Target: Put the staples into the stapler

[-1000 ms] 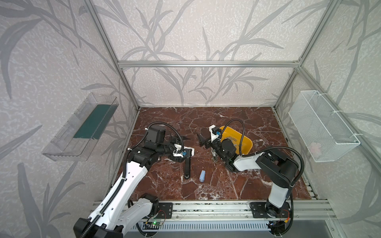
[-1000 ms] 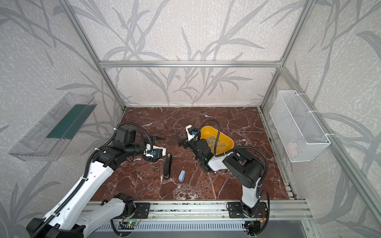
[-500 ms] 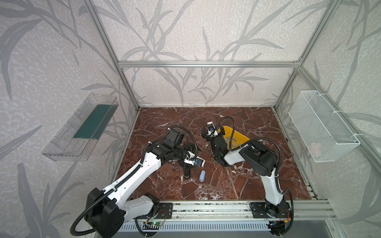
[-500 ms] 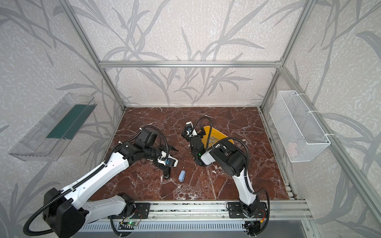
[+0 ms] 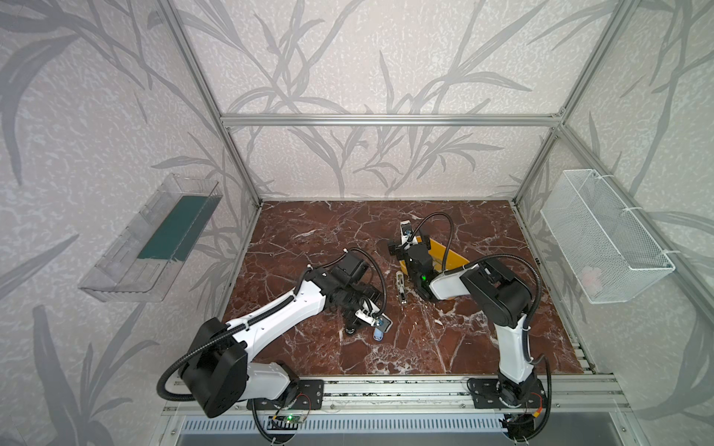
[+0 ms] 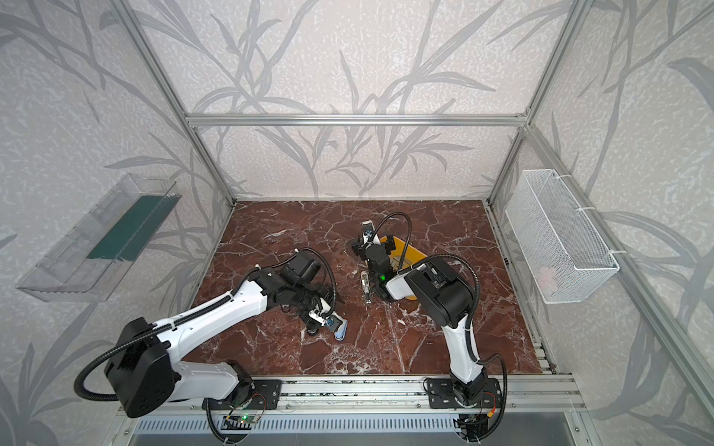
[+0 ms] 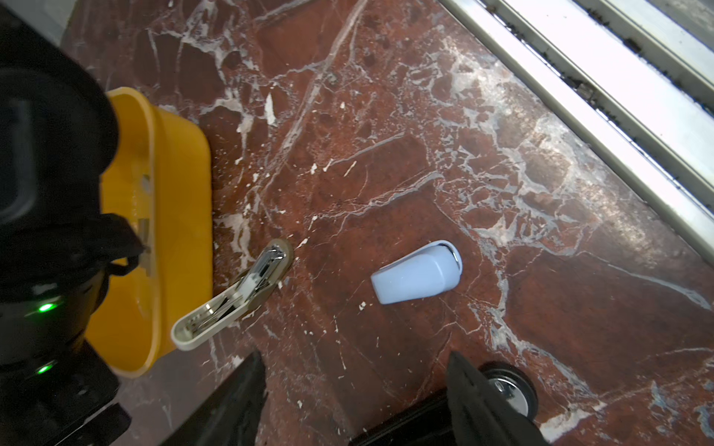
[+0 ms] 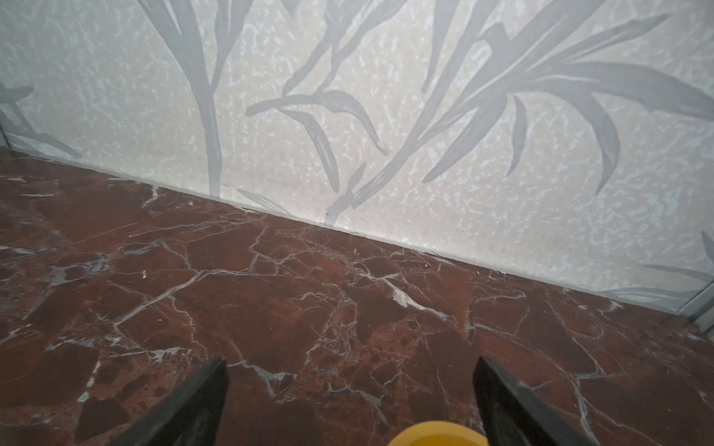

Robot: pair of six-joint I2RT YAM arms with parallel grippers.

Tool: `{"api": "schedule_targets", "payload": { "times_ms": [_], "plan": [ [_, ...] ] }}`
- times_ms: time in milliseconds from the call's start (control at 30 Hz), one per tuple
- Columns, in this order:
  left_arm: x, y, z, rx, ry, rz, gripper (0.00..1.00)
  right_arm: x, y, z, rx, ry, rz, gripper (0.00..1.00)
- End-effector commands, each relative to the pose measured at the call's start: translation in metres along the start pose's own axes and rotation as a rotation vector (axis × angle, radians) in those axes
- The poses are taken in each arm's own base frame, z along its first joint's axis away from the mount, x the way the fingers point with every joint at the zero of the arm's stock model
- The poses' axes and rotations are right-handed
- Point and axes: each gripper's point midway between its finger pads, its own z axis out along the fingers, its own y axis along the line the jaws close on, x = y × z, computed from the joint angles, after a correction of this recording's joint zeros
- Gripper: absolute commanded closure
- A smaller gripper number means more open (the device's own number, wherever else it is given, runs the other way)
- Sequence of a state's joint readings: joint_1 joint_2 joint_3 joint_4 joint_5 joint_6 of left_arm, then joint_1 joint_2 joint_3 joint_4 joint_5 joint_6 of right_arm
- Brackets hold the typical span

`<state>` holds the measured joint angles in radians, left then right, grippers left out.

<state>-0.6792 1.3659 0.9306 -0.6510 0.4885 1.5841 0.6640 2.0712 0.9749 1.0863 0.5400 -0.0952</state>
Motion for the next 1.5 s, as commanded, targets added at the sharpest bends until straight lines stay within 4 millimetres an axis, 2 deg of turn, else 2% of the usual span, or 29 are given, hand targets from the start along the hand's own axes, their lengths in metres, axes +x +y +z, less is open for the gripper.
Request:
{"api": "schedule_targets", "payload": {
  "times_ms": [0,133,567,767,1033,1267,1367,1467],
  "plan": [
    [0.008,-0.003,0.004,0.041,0.044,0.064,0.26,-0.007,0.01,0.007,-0.014,0.002,0.024,0.01],
    [0.01,-0.005,0.011,0.068,0.047,0.075,0.27,-0.001,0.012,0.01,-0.013,0.01,0.027,0.01],
    [0.018,-0.018,0.028,0.15,0.092,0.112,0.28,-0.001,0.016,0.027,0.039,0.05,-0.017,0.01],
    [0.017,-0.019,0.033,0.162,0.089,0.125,0.29,-0.003,0.017,0.019,0.007,0.008,-0.001,0.01],
    [0.007,-0.031,0.05,0.221,0.071,0.178,0.31,-0.006,0.012,0.011,0.008,-0.005,0.002,0.01],
    [0.009,-0.032,0.063,0.26,0.085,0.188,0.42,-0.032,0.005,-0.01,-0.036,-0.047,0.047,0.01],
    [0.006,-0.035,0.067,0.276,0.081,0.198,0.45,-0.039,0.003,-0.017,-0.055,-0.056,0.065,0.01],
    [0.008,-0.035,0.072,0.29,0.102,0.197,0.52,-0.044,0.004,-0.024,-0.082,-0.062,0.073,0.01]
  ]
}}
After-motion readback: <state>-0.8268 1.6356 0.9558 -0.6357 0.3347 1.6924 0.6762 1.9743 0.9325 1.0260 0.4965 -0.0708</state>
